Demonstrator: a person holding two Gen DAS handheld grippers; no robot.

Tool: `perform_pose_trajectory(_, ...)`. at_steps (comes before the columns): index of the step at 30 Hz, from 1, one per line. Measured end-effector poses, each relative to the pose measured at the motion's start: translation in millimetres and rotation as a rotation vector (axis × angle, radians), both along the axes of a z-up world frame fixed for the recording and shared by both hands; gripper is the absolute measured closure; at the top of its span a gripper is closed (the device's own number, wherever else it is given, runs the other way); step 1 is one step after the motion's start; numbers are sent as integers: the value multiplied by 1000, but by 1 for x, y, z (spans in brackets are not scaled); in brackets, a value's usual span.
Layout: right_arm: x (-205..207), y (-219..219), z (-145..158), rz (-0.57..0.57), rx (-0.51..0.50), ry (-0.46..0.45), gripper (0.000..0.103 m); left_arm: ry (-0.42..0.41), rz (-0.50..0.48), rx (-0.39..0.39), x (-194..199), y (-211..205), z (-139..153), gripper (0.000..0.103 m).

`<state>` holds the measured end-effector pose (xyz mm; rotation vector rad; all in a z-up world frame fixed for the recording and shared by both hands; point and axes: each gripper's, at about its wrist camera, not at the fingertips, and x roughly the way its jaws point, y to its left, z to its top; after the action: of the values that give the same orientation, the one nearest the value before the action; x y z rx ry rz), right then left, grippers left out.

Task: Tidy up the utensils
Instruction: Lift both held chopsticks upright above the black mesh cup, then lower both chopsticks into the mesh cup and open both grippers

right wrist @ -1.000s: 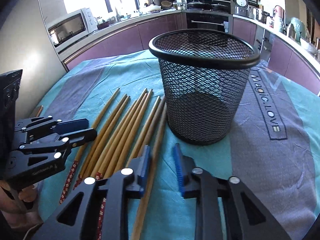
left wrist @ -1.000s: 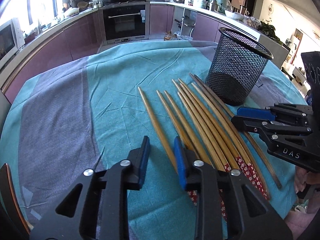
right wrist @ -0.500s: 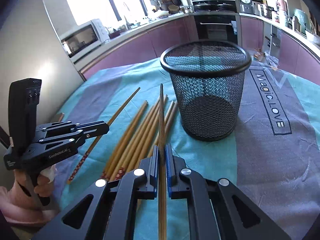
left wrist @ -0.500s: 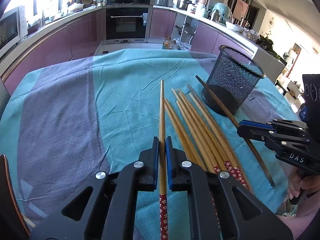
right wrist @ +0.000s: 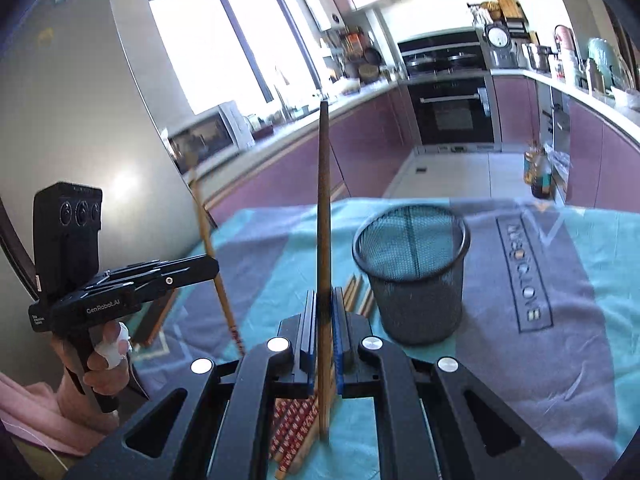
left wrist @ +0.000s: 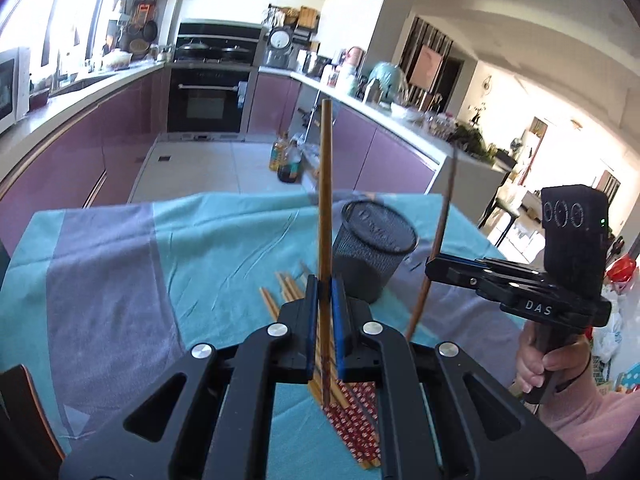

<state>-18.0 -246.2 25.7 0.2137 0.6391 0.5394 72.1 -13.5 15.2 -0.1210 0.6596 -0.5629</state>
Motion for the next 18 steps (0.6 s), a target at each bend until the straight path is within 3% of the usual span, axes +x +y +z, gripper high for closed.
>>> perform_pose_trajectory(12,12,-26,71,-21,46,-152,97,-130,-55,-117,10,-20,92,96)
perform_pose_trajectory(18,28,-38,91,-80,12,-202,97,-188,-63,-96,27,-49,122,96)
